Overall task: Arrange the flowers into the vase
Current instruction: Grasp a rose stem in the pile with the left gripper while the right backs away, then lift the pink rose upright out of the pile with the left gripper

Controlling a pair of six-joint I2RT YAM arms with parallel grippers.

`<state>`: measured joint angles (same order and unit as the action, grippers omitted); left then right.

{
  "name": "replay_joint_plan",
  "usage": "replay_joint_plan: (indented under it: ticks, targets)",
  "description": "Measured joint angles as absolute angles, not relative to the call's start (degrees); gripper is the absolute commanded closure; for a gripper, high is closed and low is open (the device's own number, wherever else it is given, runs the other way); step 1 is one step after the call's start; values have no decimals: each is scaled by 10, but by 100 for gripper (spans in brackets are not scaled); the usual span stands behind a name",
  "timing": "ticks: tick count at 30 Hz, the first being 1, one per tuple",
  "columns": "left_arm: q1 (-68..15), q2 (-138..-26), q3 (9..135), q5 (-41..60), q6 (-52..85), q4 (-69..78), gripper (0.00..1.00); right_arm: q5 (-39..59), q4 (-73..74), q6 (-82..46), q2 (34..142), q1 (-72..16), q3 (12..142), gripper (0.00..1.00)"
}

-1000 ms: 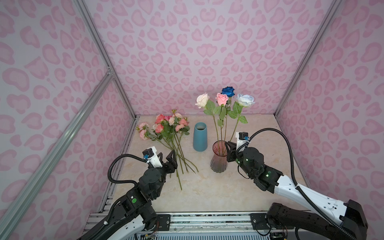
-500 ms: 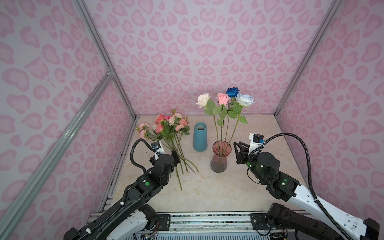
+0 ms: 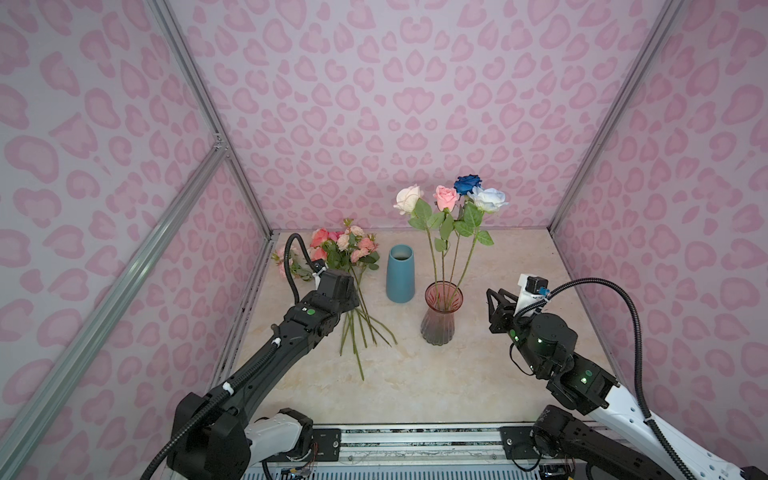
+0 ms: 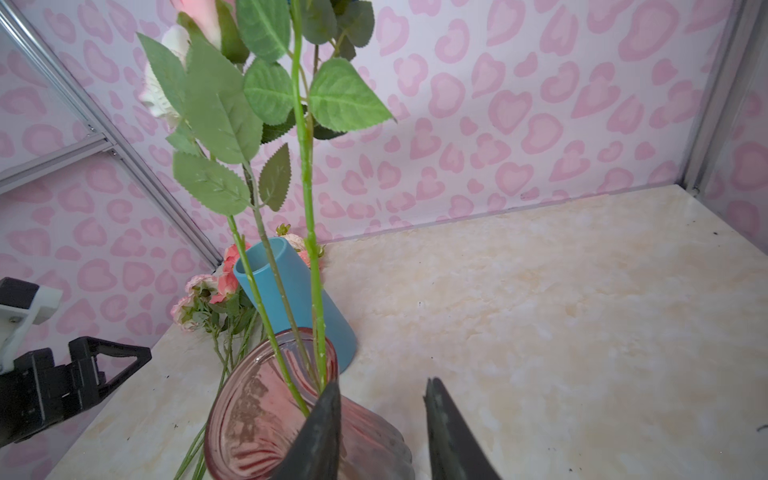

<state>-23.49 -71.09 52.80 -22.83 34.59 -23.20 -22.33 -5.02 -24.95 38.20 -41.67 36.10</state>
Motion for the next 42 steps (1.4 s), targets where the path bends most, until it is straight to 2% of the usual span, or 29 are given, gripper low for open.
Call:
replay_joint_plan:
  ticks: [7,15,18,20,25,32,34,42]
  targets:
    - [-203,-860,594,-167,328,-242,43,-200,-52,-277,375,-368,336,65]
    - [-194,-977,630,-160,329,-243,50,-179,-58,-299,335,-341,316,64]
    - [-192,-1009,643,-161,329,-240,68,-179,-61,-309,312,-333,305,62]
    - [-192,-1032,648,-160,329,-236,72,-179,-64,-312,303,-331,302,63]
    - [-192,-1055,648,-150,327,-222,87,-175,-71,-319,297,-328,301,72]
    - [-192,-1041,648,-152,320,-226,91,-174,-77,-319,289,-327,297,73]
    - [-191,-1027,648,-152,314,-230,96,-170,-78,-319,289,-327,297,73]
    - [-192,-957,650,-147,305,-253,96,-162,-78,-324,299,-326,297,72]
